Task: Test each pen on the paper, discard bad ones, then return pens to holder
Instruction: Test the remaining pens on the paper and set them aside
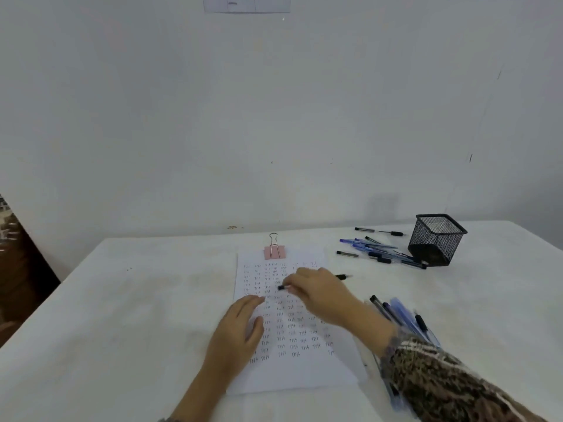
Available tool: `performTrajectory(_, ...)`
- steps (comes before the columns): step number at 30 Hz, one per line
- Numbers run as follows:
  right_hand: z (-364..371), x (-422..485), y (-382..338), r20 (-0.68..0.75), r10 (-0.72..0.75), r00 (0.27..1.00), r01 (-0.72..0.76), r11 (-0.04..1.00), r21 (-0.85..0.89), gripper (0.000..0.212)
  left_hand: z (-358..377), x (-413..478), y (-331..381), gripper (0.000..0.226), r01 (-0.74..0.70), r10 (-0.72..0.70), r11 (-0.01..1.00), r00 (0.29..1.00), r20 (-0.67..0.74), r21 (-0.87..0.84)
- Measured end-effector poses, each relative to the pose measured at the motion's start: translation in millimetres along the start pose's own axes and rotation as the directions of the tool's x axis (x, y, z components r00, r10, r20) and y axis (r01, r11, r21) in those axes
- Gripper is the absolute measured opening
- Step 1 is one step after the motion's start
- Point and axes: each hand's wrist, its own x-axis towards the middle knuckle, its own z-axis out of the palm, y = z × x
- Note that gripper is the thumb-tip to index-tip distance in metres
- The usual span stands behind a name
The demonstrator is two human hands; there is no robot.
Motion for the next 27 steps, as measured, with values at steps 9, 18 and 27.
performTrajectory(9, 40, -24, -39, -0.347, -0.232, 0.909, 0.246, 0.969, -0.006, 0.037, 3, 1, -12, 0.070, 0.135, -0.130, 0.985, 0.990, -0.048, 0.111)
performTrajectory(18, -8, -18, -18, -0.174, 0.761, 0.625, 0.118, 0.127, 0.985, 0.021, -1, 3, 0, 0.051, 0.260, -0.283, 0.936, 0.956, 0.070, 0.238)
performTrajectory(27, 17, -54, 4, 0.235, 0.861, 0.450, 0.211, -0.359, 0.909, 0.076, 5, 3, -11, 0.063, 0.196, -0.258, 0.911, 0.957, 0.130, 0.363)
